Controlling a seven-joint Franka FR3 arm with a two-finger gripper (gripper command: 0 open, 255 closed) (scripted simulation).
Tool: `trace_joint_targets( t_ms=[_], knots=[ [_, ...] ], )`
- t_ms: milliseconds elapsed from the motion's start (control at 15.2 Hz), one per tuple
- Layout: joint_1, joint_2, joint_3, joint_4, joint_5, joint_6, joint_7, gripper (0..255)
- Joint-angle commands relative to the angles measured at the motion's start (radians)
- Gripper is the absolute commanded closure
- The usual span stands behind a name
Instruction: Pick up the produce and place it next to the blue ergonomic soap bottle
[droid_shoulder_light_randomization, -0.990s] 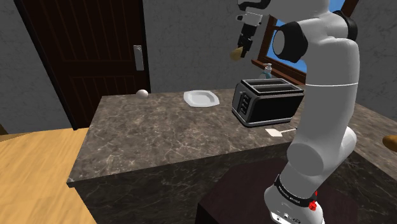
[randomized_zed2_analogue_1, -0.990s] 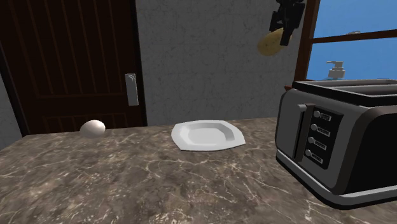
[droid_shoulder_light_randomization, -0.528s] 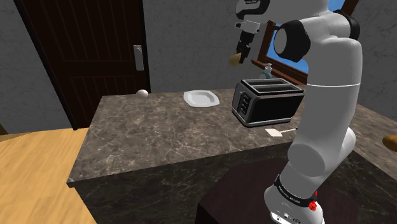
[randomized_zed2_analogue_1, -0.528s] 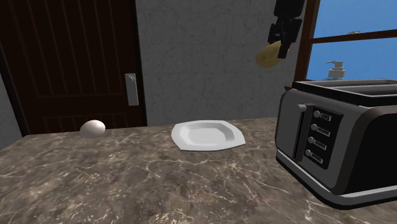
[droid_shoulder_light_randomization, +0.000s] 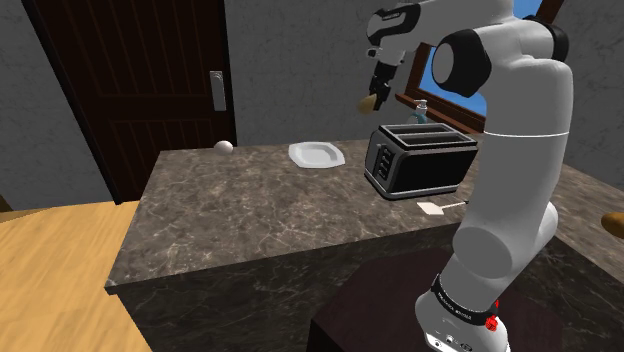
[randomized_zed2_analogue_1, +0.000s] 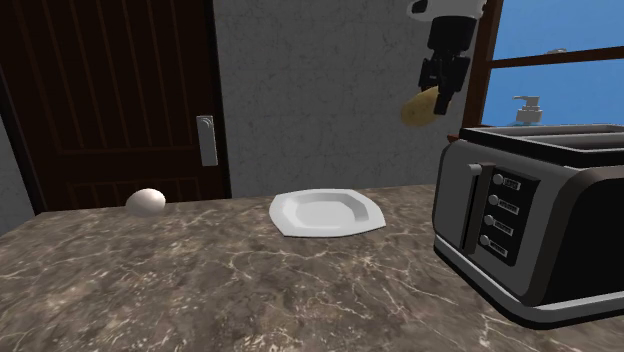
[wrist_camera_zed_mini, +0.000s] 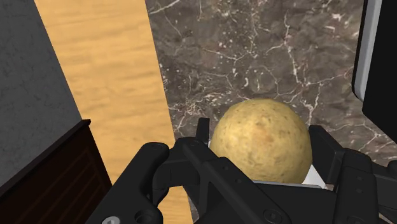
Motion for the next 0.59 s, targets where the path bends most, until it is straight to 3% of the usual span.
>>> trace_joint_targets(
  t_ms=[0,528],
  knots=[
    [0.003,0.001,0.001,-0.027,0.002,0.027,-0.004,255],
    [0.009,0.01,0.007,-0.121,0.013,0.129,-0.021,255]
  ],
)
